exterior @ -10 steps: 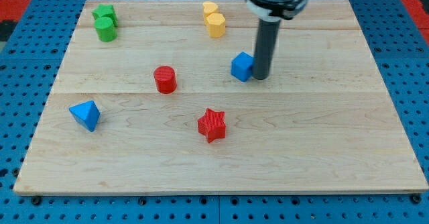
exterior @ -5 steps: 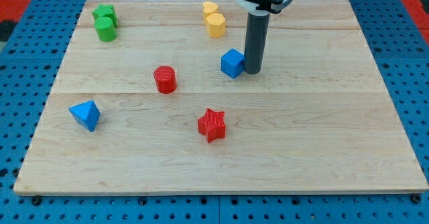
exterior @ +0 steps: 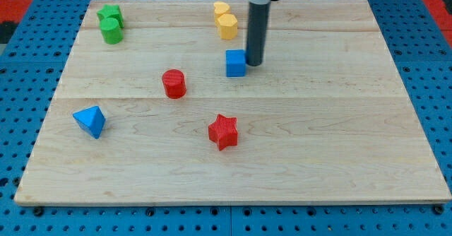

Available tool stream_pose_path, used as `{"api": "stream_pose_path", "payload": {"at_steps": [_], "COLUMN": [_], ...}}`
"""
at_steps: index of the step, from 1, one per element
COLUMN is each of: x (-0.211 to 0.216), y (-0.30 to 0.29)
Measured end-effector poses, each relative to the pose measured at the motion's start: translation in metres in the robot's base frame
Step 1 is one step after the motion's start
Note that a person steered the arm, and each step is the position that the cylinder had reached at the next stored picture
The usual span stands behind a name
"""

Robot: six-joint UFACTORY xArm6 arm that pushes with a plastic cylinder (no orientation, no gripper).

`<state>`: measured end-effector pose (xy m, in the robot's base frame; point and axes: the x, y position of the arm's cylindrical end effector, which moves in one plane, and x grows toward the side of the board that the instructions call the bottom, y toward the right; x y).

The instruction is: Push the blue cube to the top right to the blue triangle

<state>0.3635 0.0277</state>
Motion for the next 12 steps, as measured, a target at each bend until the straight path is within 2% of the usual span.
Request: {"api": "stream_pose_path", "payload": {"at_steps": [1,2,4,6,7,9,12], "x": [0.0,0.002,0.007,0.014,0.019,0.032,0.031], "y": [-0.056,-0.088,-0.086,-0.055,-0.063,-0.081,-0.171]}}
